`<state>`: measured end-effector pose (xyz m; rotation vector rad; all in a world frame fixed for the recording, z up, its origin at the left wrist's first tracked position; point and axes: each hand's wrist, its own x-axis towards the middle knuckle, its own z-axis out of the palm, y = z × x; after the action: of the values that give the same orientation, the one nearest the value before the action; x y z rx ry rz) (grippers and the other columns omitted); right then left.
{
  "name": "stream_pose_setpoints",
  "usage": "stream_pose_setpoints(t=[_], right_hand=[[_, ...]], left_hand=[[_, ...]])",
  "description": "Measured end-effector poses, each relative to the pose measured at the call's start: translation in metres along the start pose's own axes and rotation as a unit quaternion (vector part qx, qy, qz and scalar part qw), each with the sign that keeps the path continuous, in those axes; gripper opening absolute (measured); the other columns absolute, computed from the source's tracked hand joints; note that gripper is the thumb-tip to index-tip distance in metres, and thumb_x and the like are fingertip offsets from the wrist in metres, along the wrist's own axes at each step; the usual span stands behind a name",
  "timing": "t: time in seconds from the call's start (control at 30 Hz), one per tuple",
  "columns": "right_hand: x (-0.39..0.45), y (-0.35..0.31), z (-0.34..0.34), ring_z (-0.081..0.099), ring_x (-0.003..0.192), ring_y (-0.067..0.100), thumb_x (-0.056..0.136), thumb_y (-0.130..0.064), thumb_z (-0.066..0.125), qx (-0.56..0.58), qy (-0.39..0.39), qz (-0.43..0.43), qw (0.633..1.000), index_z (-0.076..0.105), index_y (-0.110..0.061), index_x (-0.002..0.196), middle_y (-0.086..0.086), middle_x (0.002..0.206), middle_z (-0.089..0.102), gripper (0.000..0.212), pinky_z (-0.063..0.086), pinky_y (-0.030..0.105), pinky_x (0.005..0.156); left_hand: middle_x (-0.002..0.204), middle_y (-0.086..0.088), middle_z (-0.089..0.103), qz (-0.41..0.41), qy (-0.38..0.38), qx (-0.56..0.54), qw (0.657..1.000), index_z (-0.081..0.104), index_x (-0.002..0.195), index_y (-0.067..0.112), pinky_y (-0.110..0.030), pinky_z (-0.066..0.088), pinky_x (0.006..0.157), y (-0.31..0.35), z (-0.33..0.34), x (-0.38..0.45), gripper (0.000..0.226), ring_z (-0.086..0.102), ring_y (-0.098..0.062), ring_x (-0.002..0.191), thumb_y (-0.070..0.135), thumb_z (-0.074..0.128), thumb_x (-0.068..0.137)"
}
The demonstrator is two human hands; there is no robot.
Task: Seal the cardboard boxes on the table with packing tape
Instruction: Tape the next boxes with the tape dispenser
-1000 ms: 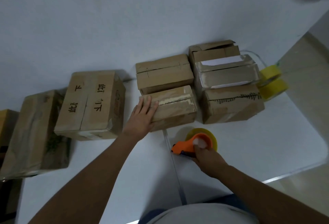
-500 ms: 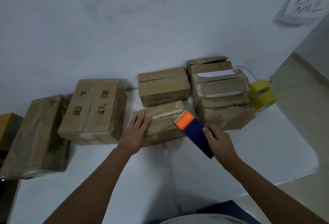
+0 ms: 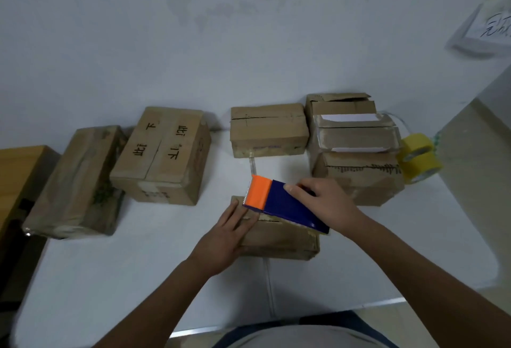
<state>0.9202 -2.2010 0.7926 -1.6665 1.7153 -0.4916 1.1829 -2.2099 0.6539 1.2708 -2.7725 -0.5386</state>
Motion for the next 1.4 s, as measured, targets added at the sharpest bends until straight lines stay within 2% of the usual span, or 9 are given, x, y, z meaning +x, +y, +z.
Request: stream_pose_setpoints(t=[0.13, 0.3, 0.43, 0.53, 0.7, 0.8, 1.1, 1.3, 1.4], right_hand=[[0.0, 0.003, 0.01, 0.063, 0.081, 0.006, 0.097, -0.055, 0.041, -0.04, -0.032, -0.018, 0.999, 0.066, -0.023, 0.105, -0.007, 0.093, 0.067, 0.041, 0.052, 0.022, 0.069], [0.001, 0.01, 0.022, 0.063, 0.072, 0.013, 0.094, -0.063, 0.038, -0.13, 0.02, -0.05, 0.99, 0.067, -0.023, 0.1, -0.001, 0.083, 0.069, 0.05, 0.055, 0.035, 0.066], [0.0, 0.015, 0.031, 0.063, 0.069, 0.012, 0.09, -0.069, 0.037, -0.164, 0.038, -0.058, 0.984, 0.066, -0.026, 0.097, -0.002, 0.078, 0.069, 0.052, 0.055, 0.035, 0.062], [-0.002, 0.016, 0.031, 0.063, 0.068, 0.013, 0.092, -0.064, 0.04, -0.145, 0.039, -0.059, 0.987, 0.066, -0.024, 0.097, 0.0, 0.077, 0.068, 0.048, 0.054, 0.034, 0.062], [-0.005, 0.016, 0.028, 0.064, 0.072, 0.013, 0.094, -0.06, 0.042, -0.123, 0.033, -0.057, 0.99, 0.066, -0.022, 0.1, 0.0, 0.083, 0.069, 0.045, 0.056, 0.033, 0.065], [-0.005, 0.015, 0.027, 0.064, 0.074, 0.011, 0.094, -0.059, 0.042, -0.113, 0.026, -0.056, 0.992, 0.065, -0.022, 0.101, -0.002, 0.085, 0.069, 0.044, 0.056, 0.031, 0.066], [0.001, 0.006, 0.002, 0.064, 0.067, 0.006, 0.083, -0.065, 0.037, 0.015, 0.031, -0.045, 0.998, 0.066, -0.021, 0.084, -0.006, 0.074, 0.068, 0.053, 0.047, 0.02, 0.061], [-0.004, 0.015, 0.013, 0.063, 0.068, 0.004, 0.09, -0.062, 0.04, -0.034, -0.022, -0.052, 0.998, 0.067, -0.024, 0.09, -0.008, 0.077, 0.067, 0.046, 0.047, 0.016, 0.06], [-0.008, 0.02, 0.018, 0.063, 0.069, 0.003, 0.083, -0.069, 0.034, -0.033, -0.005, -0.049, 0.998, 0.064, -0.028, 0.089, -0.012, 0.077, 0.066, 0.051, 0.047, 0.015, 0.059]], left_hand=[[0.166, 0.0, 0.012, -0.003, 0.014, -0.013, 1.0, 0.016, 0.156, 0.033, -0.041, 0.052, 0.101, 0.01, 0.007, -0.015, 0.087, 0.003, -0.026, 0.153, 0.034, 0.071, 0.088], [0.165, 0.001, 0.019, -0.001, 0.033, -0.065, 0.997, 0.028, 0.155, 0.025, -0.037, 0.024, 0.12, 0.012, 0.001, -0.013, 0.079, -0.002, -0.019, 0.154, 0.071, 0.038, 0.092], [0.161, -0.002, 0.03, 0.013, 0.049, -0.057, 0.997, 0.038, 0.151, 0.021, -0.039, 0.025, 0.121, 0.008, 0.008, -0.014, 0.076, 0.01, -0.023, 0.153, 0.071, 0.037, 0.095], [0.161, 0.007, 0.029, -0.019, 0.044, -0.134, 0.99, 0.049, 0.145, 0.023, -0.026, 0.014, 0.122, 0.008, 0.003, -0.012, 0.068, 0.005, -0.012, 0.153, 0.068, 0.033, 0.097], [0.132, 0.02, 0.053, -0.135, 0.139, -0.249, 0.949, 0.066, 0.126, 0.023, -0.013, 0.038, 0.098, 0.022, -0.02, -0.007, 0.027, 0.047, -0.006, 0.124, 0.024, 0.052, 0.102], [0.111, 0.011, 0.065, -0.212, 0.136, -0.261, 0.932, 0.068, 0.12, 0.022, -0.003, 0.037, 0.073, 0.026, -0.023, -0.001, 0.024, 0.058, -0.009, 0.103, 0.024, 0.051, 0.103], [0.124, 0.015, 0.056, -0.098, 0.136, -0.194, 0.967, 0.073, 0.11, 0.023, -0.007, 0.033, 0.089, 0.027, -0.012, -0.006, 0.024, 0.045, -0.007, 0.107, 0.015, 0.071, 0.088], [0.132, 0.01, 0.05, -0.124, 0.067, -0.184, 0.973, 0.066, 0.124, 0.016, -0.009, 0.031, 0.094, 0.03, -0.02, -0.004, 0.029, 0.038, -0.004, 0.112, 0.02, 0.063, 0.096], [0.121, 0.006, 0.062, -0.216, 0.069, -0.306, 0.925, 0.071, 0.113, 0.023, -0.004, 0.036, 0.082, 0.041, -0.039, 0.0, 0.019, 0.054, -0.009, 0.108, 0.02, 0.058, 0.099]])
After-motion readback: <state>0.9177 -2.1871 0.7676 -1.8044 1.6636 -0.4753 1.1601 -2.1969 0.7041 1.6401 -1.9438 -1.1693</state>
